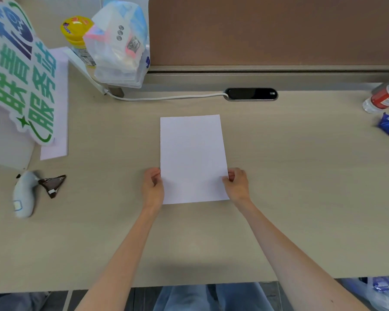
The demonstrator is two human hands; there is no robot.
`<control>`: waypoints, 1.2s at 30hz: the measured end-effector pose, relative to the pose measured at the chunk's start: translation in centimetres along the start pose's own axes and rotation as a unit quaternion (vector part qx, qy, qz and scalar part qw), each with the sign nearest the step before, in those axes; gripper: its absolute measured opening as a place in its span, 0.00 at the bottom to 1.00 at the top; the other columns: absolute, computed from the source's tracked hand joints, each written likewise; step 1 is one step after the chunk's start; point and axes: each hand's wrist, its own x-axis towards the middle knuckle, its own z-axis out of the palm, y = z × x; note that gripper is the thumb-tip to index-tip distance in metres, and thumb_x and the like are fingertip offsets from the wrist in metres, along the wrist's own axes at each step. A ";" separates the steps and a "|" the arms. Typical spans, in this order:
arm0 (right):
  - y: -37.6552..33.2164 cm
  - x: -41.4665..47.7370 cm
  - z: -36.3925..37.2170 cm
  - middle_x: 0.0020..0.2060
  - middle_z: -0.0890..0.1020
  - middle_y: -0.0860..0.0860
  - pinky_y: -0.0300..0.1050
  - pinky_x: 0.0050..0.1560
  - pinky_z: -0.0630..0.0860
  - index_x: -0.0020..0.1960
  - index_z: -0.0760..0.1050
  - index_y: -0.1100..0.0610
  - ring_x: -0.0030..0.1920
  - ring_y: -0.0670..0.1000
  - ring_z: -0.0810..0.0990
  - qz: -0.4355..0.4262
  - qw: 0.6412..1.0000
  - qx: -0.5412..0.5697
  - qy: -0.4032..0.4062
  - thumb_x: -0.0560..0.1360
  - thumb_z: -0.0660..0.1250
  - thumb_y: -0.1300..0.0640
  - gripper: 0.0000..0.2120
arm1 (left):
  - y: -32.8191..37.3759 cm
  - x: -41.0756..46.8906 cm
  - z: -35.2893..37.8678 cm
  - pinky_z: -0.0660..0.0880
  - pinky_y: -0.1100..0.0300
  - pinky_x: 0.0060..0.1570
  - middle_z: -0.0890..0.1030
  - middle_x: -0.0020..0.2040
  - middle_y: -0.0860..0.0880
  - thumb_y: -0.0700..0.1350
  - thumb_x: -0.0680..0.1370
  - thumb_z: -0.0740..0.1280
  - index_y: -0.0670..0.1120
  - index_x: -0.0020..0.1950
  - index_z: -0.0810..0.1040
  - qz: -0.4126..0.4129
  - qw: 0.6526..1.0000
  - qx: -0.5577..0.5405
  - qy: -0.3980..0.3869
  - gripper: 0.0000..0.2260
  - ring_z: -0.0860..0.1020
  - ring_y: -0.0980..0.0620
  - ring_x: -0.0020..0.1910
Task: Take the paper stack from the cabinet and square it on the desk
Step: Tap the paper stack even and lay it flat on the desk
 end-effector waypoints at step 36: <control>-7.1 13.1 6.2 0.78 0.53 0.54 0.51 0.78 0.50 0.78 0.51 0.58 0.79 0.55 0.51 -0.312 0.871 -0.379 -0.038 0.77 0.39 0.47 0.31 | 5.9 13.4 7.6 0.41 0.56 0.76 0.56 0.79 0.40 0.48 0.81 0.45 0.38 0.78 0.55 0.409 0.770 0.479 -0.101 0.26 0.54 0.44 0.79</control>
